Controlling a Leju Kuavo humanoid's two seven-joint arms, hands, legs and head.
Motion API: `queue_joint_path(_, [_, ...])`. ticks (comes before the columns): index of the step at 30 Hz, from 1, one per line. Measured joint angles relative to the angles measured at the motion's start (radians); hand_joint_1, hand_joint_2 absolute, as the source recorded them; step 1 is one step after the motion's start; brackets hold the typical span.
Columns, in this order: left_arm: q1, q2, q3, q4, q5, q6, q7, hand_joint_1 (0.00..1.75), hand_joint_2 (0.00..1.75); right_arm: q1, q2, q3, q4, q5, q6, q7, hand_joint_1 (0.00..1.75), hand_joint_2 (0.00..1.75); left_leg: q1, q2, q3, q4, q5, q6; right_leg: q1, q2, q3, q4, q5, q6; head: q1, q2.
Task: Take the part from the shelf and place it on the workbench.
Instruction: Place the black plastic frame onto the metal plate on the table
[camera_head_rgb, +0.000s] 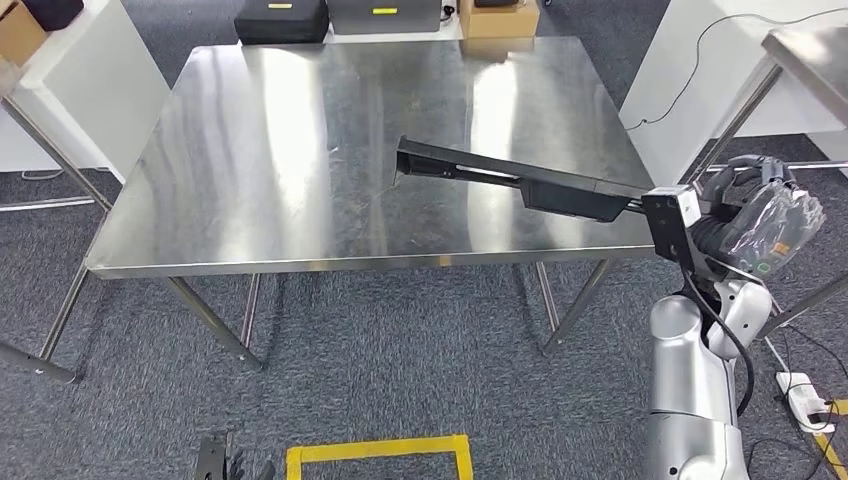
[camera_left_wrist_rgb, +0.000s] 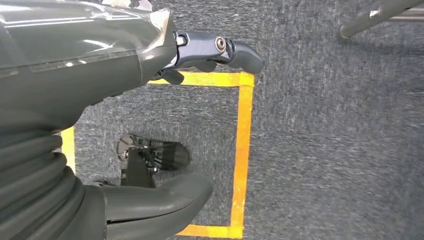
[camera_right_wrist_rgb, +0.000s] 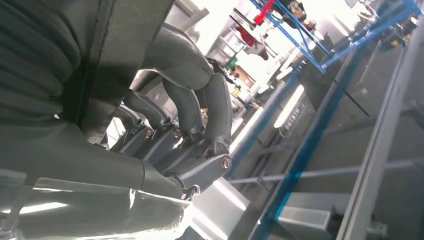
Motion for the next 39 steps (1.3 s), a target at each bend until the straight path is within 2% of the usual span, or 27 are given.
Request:
queue_joint_path(2, [0.000,0.000,0.000,0.000,0.000,0.000,0.000,0.00,1.75,0.001,0.000,0.002,0.001,0.003,0.000,0.003,1.75,1.75,-0.001,0.000,0.017,-0.015,-0.013,0.015,-0.002,-0.001,0.002,0.009,0.005,0.013,-0.002,0.000])
queue_joint_path(3, [0.000,0.000,0.000,0.000,0.000,0.000,-0.001,0.00,1.75,0.002,0.000,0.004,0.001,0.005,0.000,0.004,1.75,1.75,0.001,-0.001,0.028,-0.022,-0.018,0.023,-0.003,-0.003,-0.010,0.036,0.012,0.018,-0.001,0.000])
queue_joint_path(4, [0.000,0.000,0.000,0.000,0.000,0.000,-0.001,0.00,1.75,0.001,-0.001,0.006,0.002,0.007,0.000,0.007,1.75,1.75,0.003,-0.001,0.041,-0.027,-0.024,0.030,-0.003,-0.005,-0.037,0.079,0.016,0.020,0.001,0.000])
queue_joint_path(6, [0.000,0.001,0.000,0.000,0.001,0.000,-0.002,0.00,1.75,-0.001,-0.002,0.009,0.005,0.012,0.000,0.018,1.75,1.75,0.003,-0.004,0.063,-0.033,-0.039,0.041,-0.004,-0.008,-0.127,0.204,0.002,0.018,0.005,0.000])
queue_joint_path(7, [0.001,0.000,0.000,0.000,0.002,0.000,-0.002,0.00,1.75,0.000,-0.003,0.011,0.007,0.015,0.000,0.025,1.75,1.75,0.002,-0.005,0.074,-0.034,-0.049,0.044,-0.004,-0.008,-0.175,0.259,-0.018,0.015,0.006,0.000])
queue_joint_path(8, [0.003,0.000,0.000,0.000,0.003,0.000,-0.002,0.00,1.75,0.001,-0.003,0.013,0.010,0.020,0.000,0.032,1.75,1.75,0.002,-0.007,0.086,-0.034,-0.060,0.045,-0.004,-0.008,-0.214,0.292,-0.040,0.013,0.007,0.000])
queue_joint_path(9, [0.005,0.000,0.000,0.000,0.004,0.000,-0.002,0.00,1.75,0.002,-0.004,0.015,0.014,0.025,0.000,0.036,1.75,1.75,0.001,-0.008,0.101,-0.034,-0.072,0.045,-0.003,-0.008,-0.239,0.295,-0.053,0.014,0.008,0.000])
queue_joint_path(10, [0.007,-0.001,0.000,0.001,0.004,0.000,-0.002,0.00,1.75,0.002,-0.004,0.017,0.017,0.030,0.000,0.039,1.75,1.75,0.001,-0.009,0.118,-0.034,-0.084,0.043,-0.003,-0.008,-0.248,0.267,-0.047,0.018,0.008,0.000])
queue_joint_path(11, [0.007,-0.002,0.000,0.001,0.005,-0.001,-0.002,0.00,1.75,0.001,-0.005,0.019,0.020,0.034,0.000,0.042,1.75,1.75,0.001,-0.010,0.136,-0.034,-0.098,0.041,-0.002,-0.009,-0.243,0.212,-0.018,0.025,0.009,0.000])
queue_joint_path(12, [0.008,-0.002,0.000,0.001,0.005,-0.001,-0.002,0.00,1.75,0.000,-0.006,0.021,0.023,0.039,0.000,0.044,1.75,1.75,0.000,-0.011,0.150,-0.034,-0.112,0.039,0.000,-0.011,-0.231,0.141,0.034,0.033,0.011,0.000])
queue_joint_path(13, [0.008,-0.003,0.000,0.001,0.005,-0.002,-0.002,0.00,1.75,-0.001,-0.007,0.022,0.026,0.042,0.000,0.046,1.75,1.75,-0.002,-0.011,0.167,-0.033,-0.127,0.035,0.002,-0.015,-0.220,0.078,0.087,0.037,0.013,0.000])
queue_joint_path(14, [0.008,-0.003,0.000,0.001,0.004,-0.003,-0.002,0.00,1.75,-0.003,-0.008,0.024,0.029,0.046,0.000,0.049,1.75,1.75,-0.004,-0.011,0.176,-0.033,-0.142,0.030,0.005,-0.019,-0.208,0.034,0.131,0.034,0.016,0.000])
queue_joint_path(15, [0.008,-0.003,0.000,0.002,0.004,-0.003,-0.002,0.00,1.75,-0.005,-0.009,0.024,0.032,0.048,0.000,0.052,1.75,1.75,-0.007,-0.011,0.188,-0.033,-0.152,0.024,0.007,-0.021,-0.199,0.010,0.158,0.026,0.018,0.000])
queue_joint_path(17, [0.006,-0.003,0.000,0.001,0.003,-0.003,-0.003,0.00,1.75,-0.010,-0.011,0.027,0.036,0.054,0.000,0.056,1.75,1.75,-0.010,-0.009,0.204,-0.029,-0.162,0.015,0.008,-0.019,-0.181,0.004,0.163,0.002,0.018,0.000])
queue_joint_path(18, [0.004,-0.002,0.000,0.001,0.002,-0.003,-0.003,0.00,1.75,-0.011,-0.012,0.028,0.036,0.058,0.000,0.057,1.75,1.75,-0.009,-0.008,0.202,-0.009,-0.158,0.010,0.005,-0.016,-0.172,0.002,0.160,-0.008,0.016,0.000])
queue_joint_path(20, [0.001,-0.001,0.000,0.000,-0.001,-0.003,-0.003,0.00,1.75,-0.014,-0.012,0.031,0.037,0.064,0.000,0.057,1.75,1.75,-0.006,-0.006,0.151,0.077,-0.159,0.000,0.001,-0.014,-0.150,0.001,0.147,-0.025,0.012,0.000])
queue_joint_path(21, [0.000,-0.001,0.000,0.001,-0.001,-0.003,-0.003,0.00,1.75,-0.014,-0.012,0.033,0.037,0.068,0.000,0.058,1.75,1.75,-0.002,-0.006,0.108,0.137,-0.174,-0.007,0.001,-0.014,-0.140,0.000,0.139,-0.031,0.010,0.000])
queue_joint_path(22, [0.000,-0.001,0.000,0.001,-0.001,-0.002,-0.003,0.00,1.75,-0.014,-0.012,0.035,0.037,0.073,0.000,0.060,1.75,1.75,0.001,-0.006,0.063,0.187,-0.202,-0.013,0.001,-0.012,-0.131,0.000,0.131,-0.034,0.009,0.000])
queue_joint_path(24, [0.000,-0.001,0.000,0.001,0.000,-0.001,-0.003,0.00,1.75,-0.014,-0.012,0.041,0.041,0.091,0.000,0.070,1.75,1.75,0.008,-0.004,-0.008,0.231,-0.252,-0.021,0.000,-0.007,-0.112,0.000,0.112,-0.031,0.007,0.000])
queue_joint_path(25, [0.000,-0.001,0.000,0.001,0.000,-0.001,-0.003,0.00,1.75,-0.013,-0.012,0.045,0.045,0.103,0.000,0.080,1.75,1.75,0.010,-0.003,-0.024,0.214,-0.246,-0.023,-0.001,-0.005,-0.099,0.000,0.101,-0.028,0.006,0.000])
queue_joint_path(26, [0.000,0.000,0.000,0.001,0.000,0.000,-0.002,0.00,1.75,-0.014,-0.013,0.049,0.051,0.119,0.000,0.093,1.75,1.75,0.012,-0.002,-0.027,0.171,-0.208,-0.023,-0.002,-0.003,-0.085,0.000,0.090,-0.025,0.005,0.000])
queue_joint_path(28, [0.000,0.000,-0.001,0.001,-0.001,-0.001,-0.001,0.00,1.75,-0.019,-0.014,0.061,0.070,0.156,0.000,0.124,1.75,1.75,0.012,-0.001,-0.012,0.053,-0.084,-0.019,-0.002,-0.001,-0.061,0.001,0.069,-0.016,0.002,0.000])
queue_joint_path(29, [-0.001,0.000,-0.002,0.001,-0.002,-0.003,0.000,0.00,1.75,-0.027,-0.016,0.068,0.085,0.175,0.000,0.141,1.75,1.75,0.010,-0.001,-0.004,0.012,-0.038,-0.013,-0.001,0.001,-0.054,0.002,0.060,-0.010,0.001,0.000])
queue_joint_path(30, [-0.002,0.000,-0.004,0.001,-0.002,-0.004,0.002,0.00,1.75,-0.038,-0.020,0.076,0.104,0.194,0.000,0.156,1.75,1.75,0.007,0.000,0.000,-0.010,-0.009,-0.007,0.000,0.002,-0.052,0.002,0.054,-0.004,0.000,0.000])
queue_joint_path(32, [-0.007,-0.001,-0.008,0.000,-0.002,-0.008,0.003,0.00,1.75,-0.060,-0.028,0.092,0.144,0.220,0.000,0.176,1.75,1.75,0.005,-0.001,0.004,-0.015,0.003,-0.001,0.001,0.004,-0.051,0.005,0.047,-0.001,-0.001,0.000])
queue_joint_path(34, [-0.012,-0.003,-0.012,0.000,-0.002,-0.010,0.003,0.00,1.75,-0.073,-0.035,0.103,0.175,0.231,0.000,0.183,1.75,1.75,0.006,-0.006,0.005,-0.017,0.008,-0.002,0.000,0.002,-0.048,0.003,0.045,-0.004,-0.001,0.000])
queue_joint_path(39, [-0.017,-0.002,-0.023,0.000,-0.007,-0.012,-0.005,0.00,1.75,-0.106,-0.042,0.128,0.235,0.266,0.000,0.195,1.75,1.75,0.004,-0.019,0.005,-0.018,0.002,0.007,-0.001,-0.005,-0.035,-0.019,0.042,-0.005,0.000,0.000])
